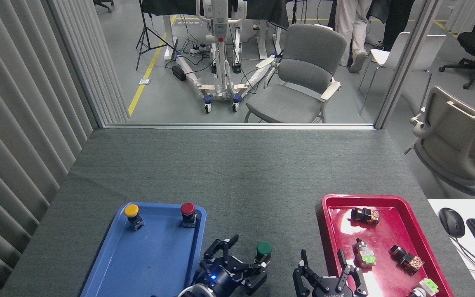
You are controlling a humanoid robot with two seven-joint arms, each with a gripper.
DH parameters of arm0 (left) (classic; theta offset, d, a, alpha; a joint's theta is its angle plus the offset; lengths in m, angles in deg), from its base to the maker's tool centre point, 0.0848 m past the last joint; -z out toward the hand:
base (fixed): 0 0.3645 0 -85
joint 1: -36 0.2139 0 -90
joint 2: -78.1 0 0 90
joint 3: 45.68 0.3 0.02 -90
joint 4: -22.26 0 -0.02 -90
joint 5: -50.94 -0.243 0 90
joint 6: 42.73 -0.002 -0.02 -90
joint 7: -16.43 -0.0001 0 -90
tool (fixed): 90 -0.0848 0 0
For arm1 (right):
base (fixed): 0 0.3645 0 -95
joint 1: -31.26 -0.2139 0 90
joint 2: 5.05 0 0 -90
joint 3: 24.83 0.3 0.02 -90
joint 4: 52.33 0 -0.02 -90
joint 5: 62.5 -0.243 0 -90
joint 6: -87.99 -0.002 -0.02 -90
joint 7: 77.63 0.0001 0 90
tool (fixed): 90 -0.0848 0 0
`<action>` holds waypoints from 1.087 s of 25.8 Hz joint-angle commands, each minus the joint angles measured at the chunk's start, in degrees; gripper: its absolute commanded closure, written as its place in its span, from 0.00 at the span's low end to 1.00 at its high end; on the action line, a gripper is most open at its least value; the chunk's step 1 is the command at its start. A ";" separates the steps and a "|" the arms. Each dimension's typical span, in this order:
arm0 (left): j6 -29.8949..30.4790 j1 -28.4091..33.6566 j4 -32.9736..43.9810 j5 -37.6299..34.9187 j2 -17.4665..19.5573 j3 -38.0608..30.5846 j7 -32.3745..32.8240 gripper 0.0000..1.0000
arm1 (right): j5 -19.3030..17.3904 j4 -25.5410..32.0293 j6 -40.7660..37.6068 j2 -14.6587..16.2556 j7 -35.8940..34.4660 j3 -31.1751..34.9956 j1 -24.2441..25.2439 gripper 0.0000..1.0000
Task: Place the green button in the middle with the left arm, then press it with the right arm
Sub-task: 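Release the green button on the table and withdraw the left hand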
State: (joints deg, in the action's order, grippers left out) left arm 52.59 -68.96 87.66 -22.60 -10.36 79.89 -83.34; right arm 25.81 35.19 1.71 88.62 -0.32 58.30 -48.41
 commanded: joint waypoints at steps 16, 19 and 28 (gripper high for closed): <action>4.25 27.71 29.35 -6.97 3.21 -45.32 2.83 0.01 | 6.09 -12.81 3.23 -5.07 -0.23 -9.04 -8.22 0.90; 4.52 27.98 29.44 -2.40 3.39 -45.23 4.94 0.01 | 6.09 -15.10 3.49 -5.60 -0.14 -9.48 -8.66 0.89; 2.94 27.89 28.82 -1.87 3.21 -45.76 4.50 0.01 | 6.00 -17.65 3.49 -5.34 -0.14 -9.39 -8.75 0.87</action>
State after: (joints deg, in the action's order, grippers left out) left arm 56.18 -41.08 116.85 -24.91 -7.00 34.24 -78.79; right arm 31.89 17.81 5.26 83.13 -1.12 48.89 -57.20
